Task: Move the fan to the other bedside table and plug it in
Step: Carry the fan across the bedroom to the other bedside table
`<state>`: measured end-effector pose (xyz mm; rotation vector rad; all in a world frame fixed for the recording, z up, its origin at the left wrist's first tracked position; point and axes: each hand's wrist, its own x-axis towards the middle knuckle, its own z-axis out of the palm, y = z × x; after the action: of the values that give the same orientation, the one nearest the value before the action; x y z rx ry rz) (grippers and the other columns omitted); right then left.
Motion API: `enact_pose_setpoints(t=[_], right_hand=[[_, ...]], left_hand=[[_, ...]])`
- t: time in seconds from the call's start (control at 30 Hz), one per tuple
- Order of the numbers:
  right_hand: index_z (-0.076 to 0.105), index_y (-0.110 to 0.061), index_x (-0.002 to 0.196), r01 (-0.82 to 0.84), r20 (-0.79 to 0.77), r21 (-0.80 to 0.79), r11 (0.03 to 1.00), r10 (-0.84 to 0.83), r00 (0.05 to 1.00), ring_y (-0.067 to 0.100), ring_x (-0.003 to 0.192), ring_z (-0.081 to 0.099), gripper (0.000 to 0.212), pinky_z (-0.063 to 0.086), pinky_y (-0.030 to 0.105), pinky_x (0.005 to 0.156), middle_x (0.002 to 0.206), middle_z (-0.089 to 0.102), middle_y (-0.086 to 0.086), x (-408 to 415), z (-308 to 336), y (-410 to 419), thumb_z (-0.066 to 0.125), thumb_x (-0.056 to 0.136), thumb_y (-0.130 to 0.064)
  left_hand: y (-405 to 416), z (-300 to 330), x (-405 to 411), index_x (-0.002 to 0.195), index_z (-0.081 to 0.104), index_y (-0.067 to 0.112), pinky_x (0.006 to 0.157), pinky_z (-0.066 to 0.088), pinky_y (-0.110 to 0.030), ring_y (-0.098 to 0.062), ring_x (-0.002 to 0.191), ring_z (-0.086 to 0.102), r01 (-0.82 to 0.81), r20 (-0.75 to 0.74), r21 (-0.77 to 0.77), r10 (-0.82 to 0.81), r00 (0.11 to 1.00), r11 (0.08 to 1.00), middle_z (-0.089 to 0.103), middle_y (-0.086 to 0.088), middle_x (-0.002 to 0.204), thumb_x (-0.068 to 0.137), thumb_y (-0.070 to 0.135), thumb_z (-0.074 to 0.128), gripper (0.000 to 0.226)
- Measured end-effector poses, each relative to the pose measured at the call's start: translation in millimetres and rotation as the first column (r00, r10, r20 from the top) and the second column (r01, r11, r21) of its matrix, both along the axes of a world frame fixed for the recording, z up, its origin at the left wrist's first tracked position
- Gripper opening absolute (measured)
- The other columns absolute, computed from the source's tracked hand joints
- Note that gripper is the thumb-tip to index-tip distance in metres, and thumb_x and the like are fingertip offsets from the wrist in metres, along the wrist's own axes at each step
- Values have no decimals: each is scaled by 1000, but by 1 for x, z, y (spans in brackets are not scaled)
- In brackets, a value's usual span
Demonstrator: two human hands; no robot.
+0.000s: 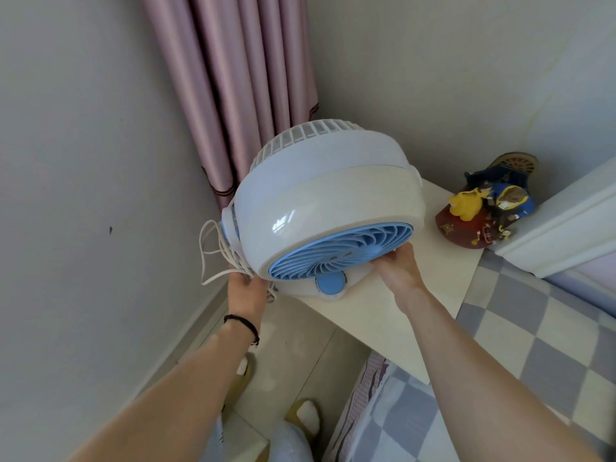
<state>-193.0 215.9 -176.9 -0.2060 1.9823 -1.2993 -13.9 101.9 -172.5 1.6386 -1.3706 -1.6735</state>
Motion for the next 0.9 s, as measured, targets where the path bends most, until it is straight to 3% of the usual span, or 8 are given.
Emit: enact_pose_setpoints(t=[0.1, 0.23, 0.37, 0.43, 0.5, 0.67, 0.8, 0.9], right_hand=[[53, -22, 122, 25, 0, 40, 999, -25, 1000, 15, 104, 56, 55, 42, 24, 76, 123, 57, 5, 4, -6, 0, 71, 70, -26], [45, -24, 121, 106, 53, -81, 991, -102, 993, -2, 93, 52, 50, 37, 12, 66, 110, 58, -8, 19, -4, 2, 69, 78, -14], [39, -24, 129, 181, 155, -173, 968, -155, 976, 5, 104, 54, 63, 47, 22, 84, 117, 55, -10, 36, 6, 9, 70, 77, -5], [41, -28, 126, 214, 198, -209, 954, -173, 965, 12, 110, 53, 63, 48, 37, 95, 119, 53, -12, 41, 13, 14, 70, 77, -3], [42, -33, 124, 215, 186, -224, 950, -175, 967, 18, 114, 52, 62, 47, 44, 98, 120, 52, -12, 46, 24, 21, 68, 78, 0], [42, -28, 133, 323, 173, -223, 920, -289, 942, 22, 117, 52, 67, 46, 44, 100, 129, 52, 0, 55, 60, 35, 63, 80, 6], [41, -13, 140, 624, 573, -264, 735, -401, 715, 22, 107, 58, 63, 47, 35, 93, 119, 61, 9, 60, 103, 54, 58, 83, 9], [47, -22, 132, 639, 633, -252, 726, -376, 677, 24, 102, 60, 60, 52, 41, 79, 117, 63, 7, 68, 131, 67, 59, 81, 8]], left_hand=[[-5, -2, 6, 100, 54, 7, 38, 42, -16, -16, 56, 44, 11, -14, 22, -11, 1000, 1000, 52, -4, 68, 87, 5, 49, 14], [-7, -7, 21, 91, 53, 9, 41, 35, -19, -16, 54, 39, -1, -27, 43, 2, 1000, 999, 48, -4, 65, 85, 2, 49, 10], [-4, 6, 36, 88, 54, -2, 35, 40, -24, -30, 51, 41, -41, -8, 46, 41, 999, 998, 48, -17, 59, 82, -7, 44, 12], [-4, 19, 38, 108, 50, -13, 64, 51, -59, -61, 78, 46, -43, -45, 33, 44, 998, 999, 51, -45, 89, 84, 1, 52, 28], [-7, 35, 37, 121, 49, -6, 89, 31, -71, -62, 111, 38, -40, -75, 57, 45, 996, 998, 46, -43, 121, 84, 14, 60, 44], [-13, 75, 34, 121, 57, 14, 94, 46, -61, -41, 109, 59, 61, -170, 55, -51, 984, 997, 64, -19, 119, 77, 26, 70, 47], [-14, 109, 24, 117, 59, 9, 81, 54, -40, -25, 97, 64, 148, -187, 75, -132, 973, 986, 68, -11, 114, 75, 25, 72, 47], [-13, 134, 11, 114, 59, 3, 76, 54, -36, -23, 89, 65, 192, -224, 67, -173, 959, 979, 69, -10, 104, 76, 18, 71, 42]])
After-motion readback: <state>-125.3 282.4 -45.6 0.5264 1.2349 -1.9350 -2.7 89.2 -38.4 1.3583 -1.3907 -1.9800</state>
